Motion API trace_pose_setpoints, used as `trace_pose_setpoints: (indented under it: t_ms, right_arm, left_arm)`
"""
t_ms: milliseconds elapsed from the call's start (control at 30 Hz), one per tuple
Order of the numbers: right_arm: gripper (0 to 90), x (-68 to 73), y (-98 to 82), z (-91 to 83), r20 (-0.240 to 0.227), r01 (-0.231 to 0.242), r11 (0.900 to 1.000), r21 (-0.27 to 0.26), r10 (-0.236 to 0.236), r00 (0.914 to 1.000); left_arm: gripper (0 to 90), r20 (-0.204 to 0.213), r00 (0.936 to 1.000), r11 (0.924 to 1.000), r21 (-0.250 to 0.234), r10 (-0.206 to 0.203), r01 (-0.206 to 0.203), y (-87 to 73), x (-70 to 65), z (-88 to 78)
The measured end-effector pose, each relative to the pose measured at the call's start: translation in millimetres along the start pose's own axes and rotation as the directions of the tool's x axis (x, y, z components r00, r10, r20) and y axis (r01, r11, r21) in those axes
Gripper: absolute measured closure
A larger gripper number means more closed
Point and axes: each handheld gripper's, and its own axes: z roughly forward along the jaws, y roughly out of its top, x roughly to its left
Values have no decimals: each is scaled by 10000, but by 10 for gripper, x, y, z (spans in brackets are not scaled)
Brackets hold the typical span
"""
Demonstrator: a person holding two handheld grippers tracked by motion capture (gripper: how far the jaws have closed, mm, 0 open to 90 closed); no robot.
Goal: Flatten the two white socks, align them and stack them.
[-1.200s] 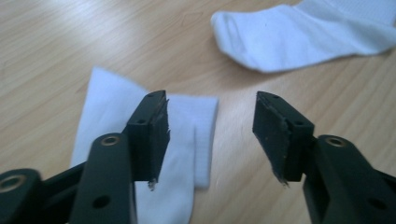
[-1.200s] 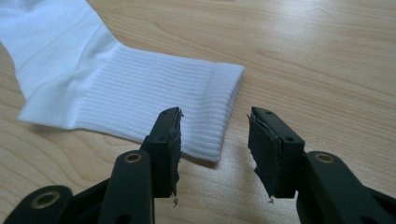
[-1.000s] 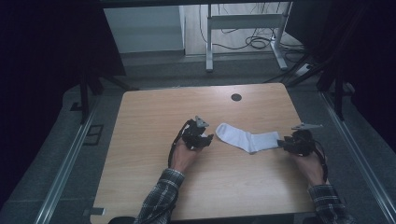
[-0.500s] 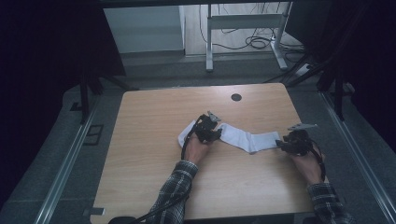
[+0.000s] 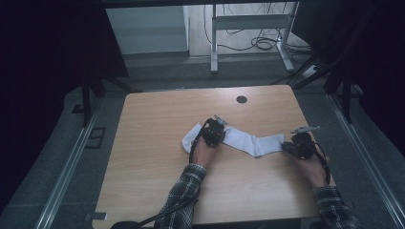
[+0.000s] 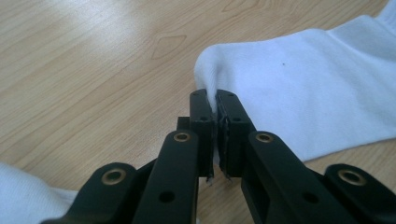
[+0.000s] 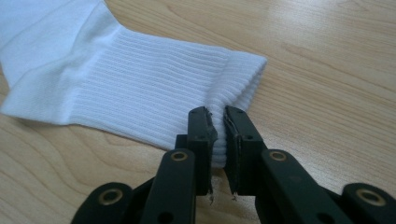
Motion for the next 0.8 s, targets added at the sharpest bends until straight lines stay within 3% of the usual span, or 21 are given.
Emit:
trace_pose_setpoints:
  t_ms: [200, 467, 600, 800]
  right_arm:
    - [821, 18, 8, -83, -80, 66, 9996, -286, -68, 9999]
    - [816, 98, 13, -244, -536, 74, 9969, -785, -116, 9985]
    - [817, 208, 32, -312, -752, 302, 9951, -940, -373, 9965]
    - [817, 434, 36, -373, -1220, 834, 9918, -968, -950, 9880]
  left_arm:
    - [861, -45, 10000, 9996, -279, 75, -76, 9, 0, -162]
    - [860, -115, 9997, 9967, -781, 216, -224, -66, -17, -564]
    - [859, -63, 9997, 9963, -823, 235, -240, -196, -19, -773]
    - [858, -6, 9999, 9963, -851, 142, -142, -514, -7, -1080]
